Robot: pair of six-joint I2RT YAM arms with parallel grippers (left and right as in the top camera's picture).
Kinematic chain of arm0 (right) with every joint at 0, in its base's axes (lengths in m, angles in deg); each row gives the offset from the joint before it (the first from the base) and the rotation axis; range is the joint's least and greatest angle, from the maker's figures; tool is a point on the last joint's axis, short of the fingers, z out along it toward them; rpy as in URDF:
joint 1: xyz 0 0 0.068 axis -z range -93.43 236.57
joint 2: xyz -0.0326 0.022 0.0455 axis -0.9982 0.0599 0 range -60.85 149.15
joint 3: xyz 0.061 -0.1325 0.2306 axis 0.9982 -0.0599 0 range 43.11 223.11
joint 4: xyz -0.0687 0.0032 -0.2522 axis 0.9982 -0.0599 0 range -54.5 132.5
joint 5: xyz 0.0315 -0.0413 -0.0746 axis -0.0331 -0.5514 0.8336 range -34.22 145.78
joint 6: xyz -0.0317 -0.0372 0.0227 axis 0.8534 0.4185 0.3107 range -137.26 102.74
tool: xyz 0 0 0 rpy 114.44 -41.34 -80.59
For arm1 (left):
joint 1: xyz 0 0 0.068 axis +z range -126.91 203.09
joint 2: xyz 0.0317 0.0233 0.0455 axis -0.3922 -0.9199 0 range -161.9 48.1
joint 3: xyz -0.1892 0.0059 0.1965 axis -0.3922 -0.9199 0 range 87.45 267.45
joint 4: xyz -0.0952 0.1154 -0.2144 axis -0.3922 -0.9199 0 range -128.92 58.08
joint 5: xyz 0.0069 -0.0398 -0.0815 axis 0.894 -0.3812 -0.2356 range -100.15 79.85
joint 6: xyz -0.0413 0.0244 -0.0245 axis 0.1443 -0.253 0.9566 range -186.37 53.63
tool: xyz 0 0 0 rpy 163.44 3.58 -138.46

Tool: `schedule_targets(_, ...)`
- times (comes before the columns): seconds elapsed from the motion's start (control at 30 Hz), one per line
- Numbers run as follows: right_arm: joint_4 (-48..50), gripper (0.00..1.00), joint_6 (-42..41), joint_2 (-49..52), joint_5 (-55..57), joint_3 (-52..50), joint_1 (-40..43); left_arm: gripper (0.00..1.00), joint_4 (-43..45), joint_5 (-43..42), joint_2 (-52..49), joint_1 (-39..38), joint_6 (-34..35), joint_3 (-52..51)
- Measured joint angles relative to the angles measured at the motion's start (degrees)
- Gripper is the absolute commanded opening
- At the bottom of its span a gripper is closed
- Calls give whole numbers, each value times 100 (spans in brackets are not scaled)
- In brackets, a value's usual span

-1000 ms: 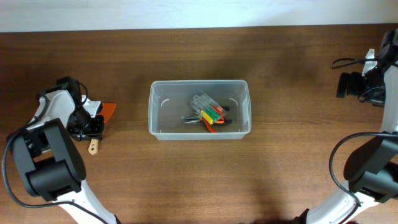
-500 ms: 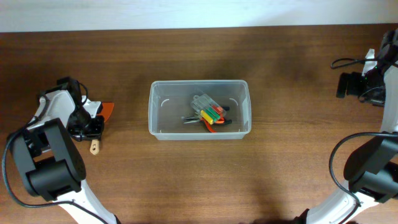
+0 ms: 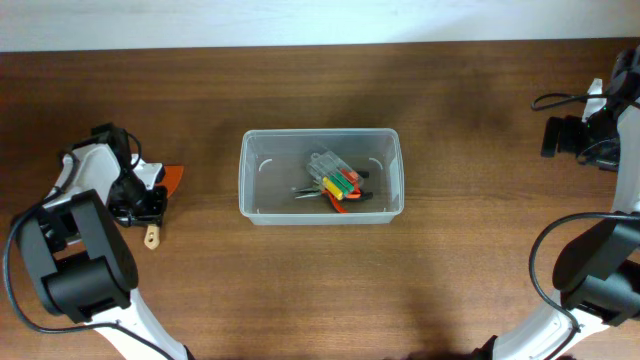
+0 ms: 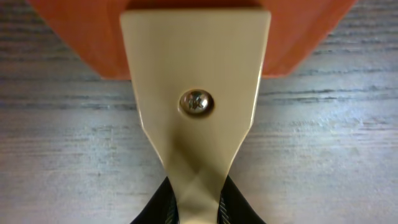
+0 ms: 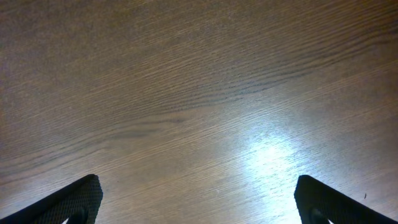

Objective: Pack container
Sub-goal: 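Lift the scraper and carry it right toward the container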

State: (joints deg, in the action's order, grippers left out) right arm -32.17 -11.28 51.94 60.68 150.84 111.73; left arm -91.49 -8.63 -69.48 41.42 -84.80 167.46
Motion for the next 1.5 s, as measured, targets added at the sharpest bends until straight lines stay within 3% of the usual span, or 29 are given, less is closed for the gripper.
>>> schedule_targets(0.4, 0, 99, 0, 0, 0, 0, 0, 4, -1034, 7, -9, -188, 0, 1818)
schedule_targets(0.83, 0, 99, 2, 0, 0, 0, 0, 5, -2022, -164, -9, -1690, -70, 3947)
schedule_targets(1.3, 0, 99, 2, 0, 0, 0, 0, 6, -2264, -599, -9, -3963, -828, 4282)
schedule_targets(1.5, 0, 99, 2, 0, 0, 0, 0, 7, -2197, -629, -9, -4461, -1228, 4282)
